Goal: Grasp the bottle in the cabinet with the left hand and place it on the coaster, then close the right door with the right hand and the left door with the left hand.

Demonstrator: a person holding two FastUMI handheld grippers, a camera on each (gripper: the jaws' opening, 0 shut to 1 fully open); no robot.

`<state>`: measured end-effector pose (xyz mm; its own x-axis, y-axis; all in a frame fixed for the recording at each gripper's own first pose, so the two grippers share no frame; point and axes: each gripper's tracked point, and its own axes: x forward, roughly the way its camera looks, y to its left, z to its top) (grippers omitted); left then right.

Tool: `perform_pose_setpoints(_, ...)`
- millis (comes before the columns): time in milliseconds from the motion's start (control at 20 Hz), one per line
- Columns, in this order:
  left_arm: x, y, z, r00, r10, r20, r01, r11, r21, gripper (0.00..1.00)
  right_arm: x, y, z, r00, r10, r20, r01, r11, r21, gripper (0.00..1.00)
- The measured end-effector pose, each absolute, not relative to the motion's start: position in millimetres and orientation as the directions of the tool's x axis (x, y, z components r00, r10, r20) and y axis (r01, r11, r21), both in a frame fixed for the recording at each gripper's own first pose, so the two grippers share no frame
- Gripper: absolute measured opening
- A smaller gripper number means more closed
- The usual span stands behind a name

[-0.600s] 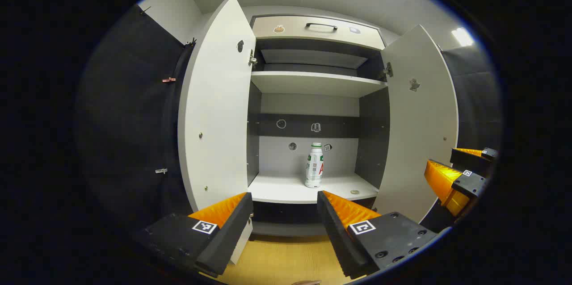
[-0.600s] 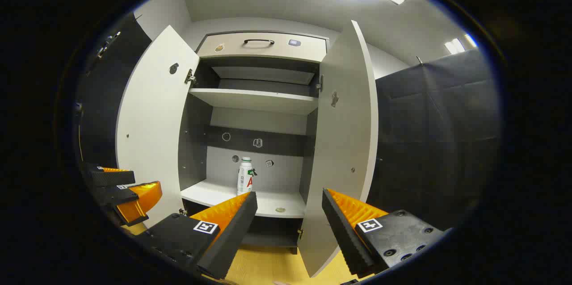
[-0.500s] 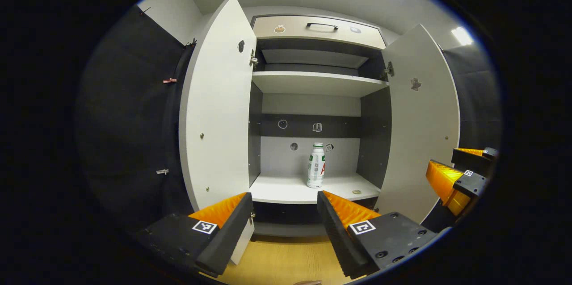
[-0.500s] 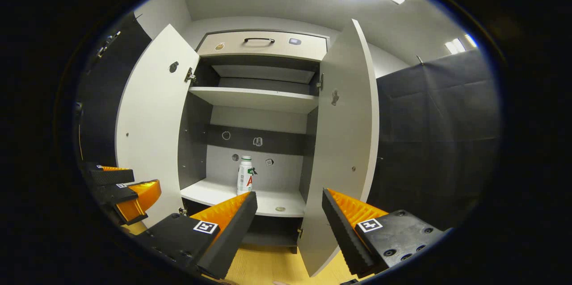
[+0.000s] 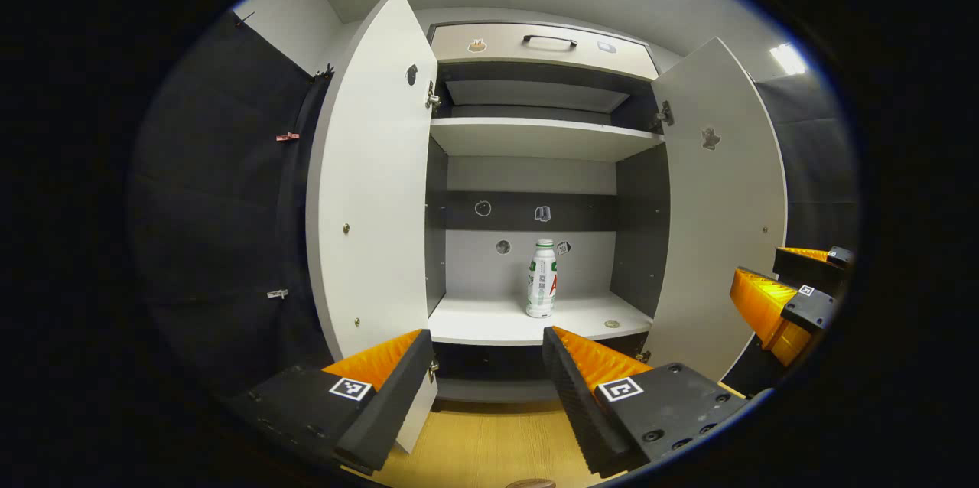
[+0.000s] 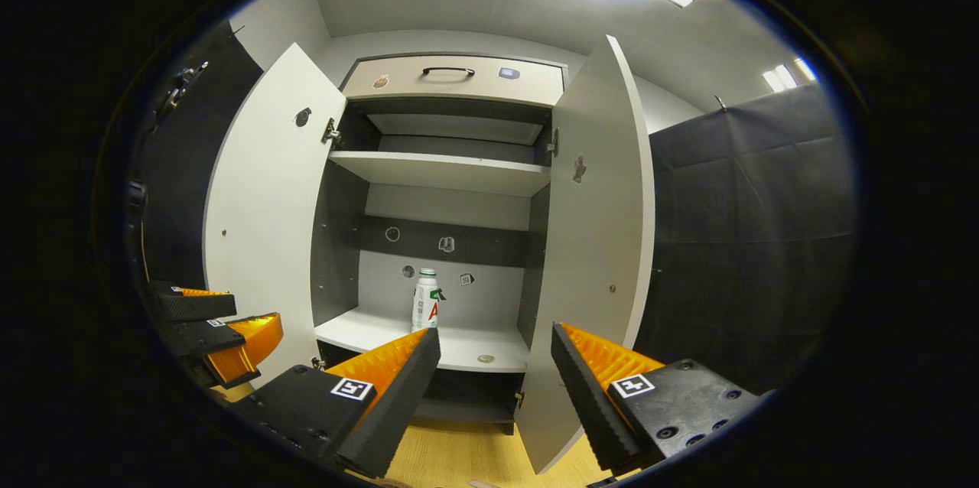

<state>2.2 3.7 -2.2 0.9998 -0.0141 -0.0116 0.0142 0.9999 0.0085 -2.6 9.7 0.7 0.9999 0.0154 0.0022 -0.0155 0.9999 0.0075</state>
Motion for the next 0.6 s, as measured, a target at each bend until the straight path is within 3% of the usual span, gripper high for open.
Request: perform_pose_setpoints(600,7.5,6.5,-4.6,0.997,-0.070,-0.016,0.070,0.997,0.016,0.92,-11.0,8.2,-0.6,0.999,-0.049,-0.005,0.049,0.999,-0.020,0.97)
